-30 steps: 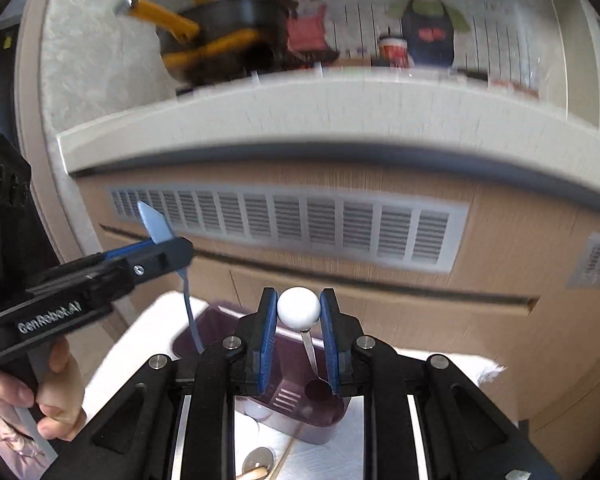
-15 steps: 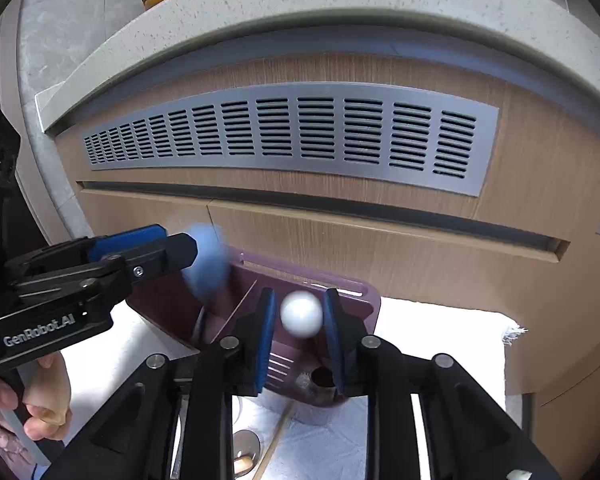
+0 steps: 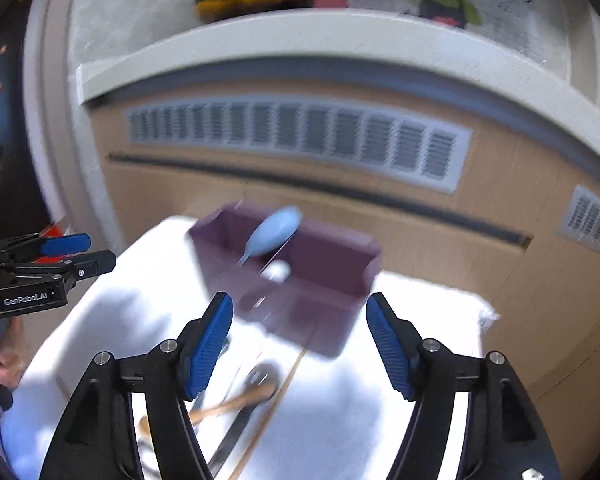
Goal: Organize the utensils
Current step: 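Lower the blue spoon into the holder with the left tool while the right drops its spoon in, then grasp the grey translucent spoon by its handle with the right tool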
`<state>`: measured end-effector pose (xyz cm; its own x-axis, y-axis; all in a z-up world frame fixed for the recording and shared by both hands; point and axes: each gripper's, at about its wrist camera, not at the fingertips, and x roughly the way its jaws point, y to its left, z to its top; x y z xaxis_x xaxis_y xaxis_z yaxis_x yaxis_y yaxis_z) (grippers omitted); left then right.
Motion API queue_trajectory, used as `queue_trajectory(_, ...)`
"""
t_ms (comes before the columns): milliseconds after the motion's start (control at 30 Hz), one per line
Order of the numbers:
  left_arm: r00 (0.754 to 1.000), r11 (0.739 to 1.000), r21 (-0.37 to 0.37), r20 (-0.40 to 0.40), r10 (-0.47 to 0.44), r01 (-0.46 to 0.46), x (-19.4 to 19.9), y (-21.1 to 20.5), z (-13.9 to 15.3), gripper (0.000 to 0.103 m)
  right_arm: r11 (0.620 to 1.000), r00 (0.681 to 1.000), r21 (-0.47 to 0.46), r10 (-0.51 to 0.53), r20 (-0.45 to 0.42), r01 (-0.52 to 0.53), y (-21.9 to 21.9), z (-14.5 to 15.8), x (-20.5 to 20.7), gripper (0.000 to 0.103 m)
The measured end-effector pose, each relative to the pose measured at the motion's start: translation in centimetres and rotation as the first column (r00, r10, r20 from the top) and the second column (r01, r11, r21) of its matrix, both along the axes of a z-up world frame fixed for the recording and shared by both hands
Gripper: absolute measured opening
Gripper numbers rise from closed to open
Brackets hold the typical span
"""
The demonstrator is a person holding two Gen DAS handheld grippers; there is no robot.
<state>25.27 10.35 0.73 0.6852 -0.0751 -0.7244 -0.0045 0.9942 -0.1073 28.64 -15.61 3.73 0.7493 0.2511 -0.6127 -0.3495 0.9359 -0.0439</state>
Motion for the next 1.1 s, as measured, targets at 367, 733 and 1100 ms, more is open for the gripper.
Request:
queue_trajectory(367,0.981,0.983,0.046,-0.069,0.182,-0.179,-8.3,6.1,-4.1,0.063,0.957,0.909,0.056,0.289,-0.300,-0.286,9.5,-8.0,-5.1,0.067)
queue_trajectory(733,0.984,0.986,0.010,-0.063,0.167,-0.167,-9.8,6.9,-4.1,0.064,0.955,0.908,-0.042,0.267,-0.322,-0.295,16.7,-10.9,-5.8,0.048)
queue_trajectory(1100,0.985,0.998,-0.034,-0.162,-0.061,0.057,-9.6,1.3,-5.3,0.064,0.985,0.957,-0.091,0.115,-0.266,-0.144,7.0,-9.0,-5.2,0.027)
